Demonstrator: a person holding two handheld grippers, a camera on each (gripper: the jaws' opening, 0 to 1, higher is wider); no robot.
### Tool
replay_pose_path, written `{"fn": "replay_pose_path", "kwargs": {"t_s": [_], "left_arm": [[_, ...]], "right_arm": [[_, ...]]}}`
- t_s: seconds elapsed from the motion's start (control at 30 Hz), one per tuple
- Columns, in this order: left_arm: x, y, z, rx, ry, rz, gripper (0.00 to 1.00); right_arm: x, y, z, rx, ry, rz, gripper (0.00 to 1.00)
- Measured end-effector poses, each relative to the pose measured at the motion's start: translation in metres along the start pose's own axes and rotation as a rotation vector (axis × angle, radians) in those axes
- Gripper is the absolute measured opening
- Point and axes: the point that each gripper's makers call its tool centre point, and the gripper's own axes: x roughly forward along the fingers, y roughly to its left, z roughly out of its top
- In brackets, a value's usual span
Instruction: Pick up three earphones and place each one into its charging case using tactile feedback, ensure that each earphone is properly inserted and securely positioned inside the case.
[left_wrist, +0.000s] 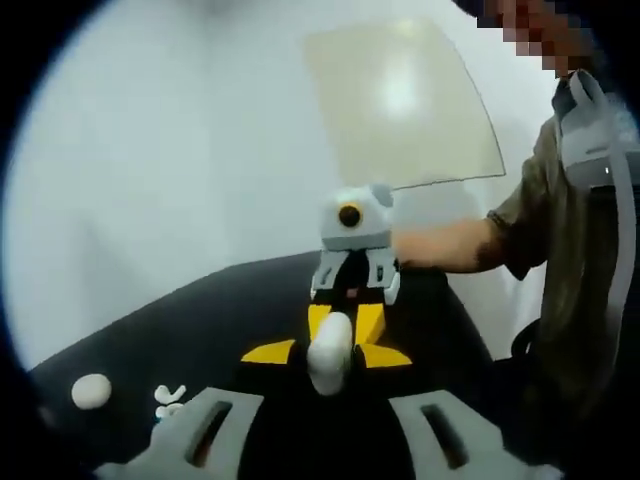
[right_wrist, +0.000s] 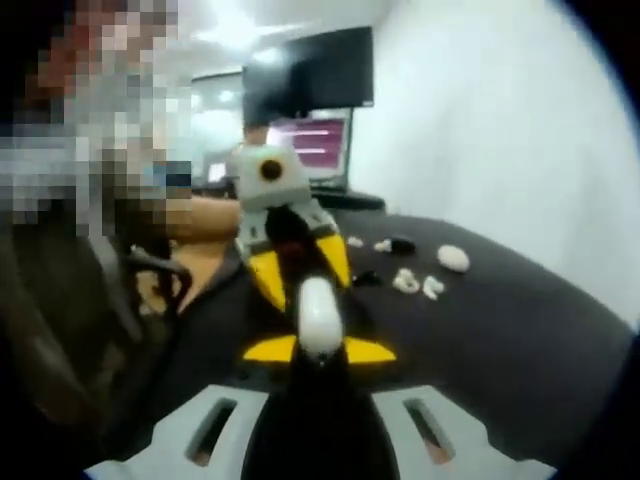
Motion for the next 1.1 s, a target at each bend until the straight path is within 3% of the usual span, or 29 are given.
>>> {"fn": "replay_pose_path", "kwargs": {"t_s": [0.2,0.47,0.67,1.1], "left_arm": [[0.011,-0.009,-0.005,0.011,0.086,-0.038,0.18],[0.016,-0.004,-0.006,0.008,0.134,-0.031,0.14],[0.017,-0.002,-0.008,-0.065,0.184,-0.056,0.14],[0.014,-0.004,-0.007,-0.177,0.161,-0.117,0.13]], "right_arm": [[-0.001,-0.001,-0.001,-0.044,0.0,-0.008,0.17],[-0.002,-0.006,-0.005,-0.053,0.005,-0.007,0.17],[-0.001,-0.009,-0.007,-0.074,0.004,-0.01,0.17],[0.0,-0.006,-0.007,-0.105,0.001,0.001,0.16]]}}
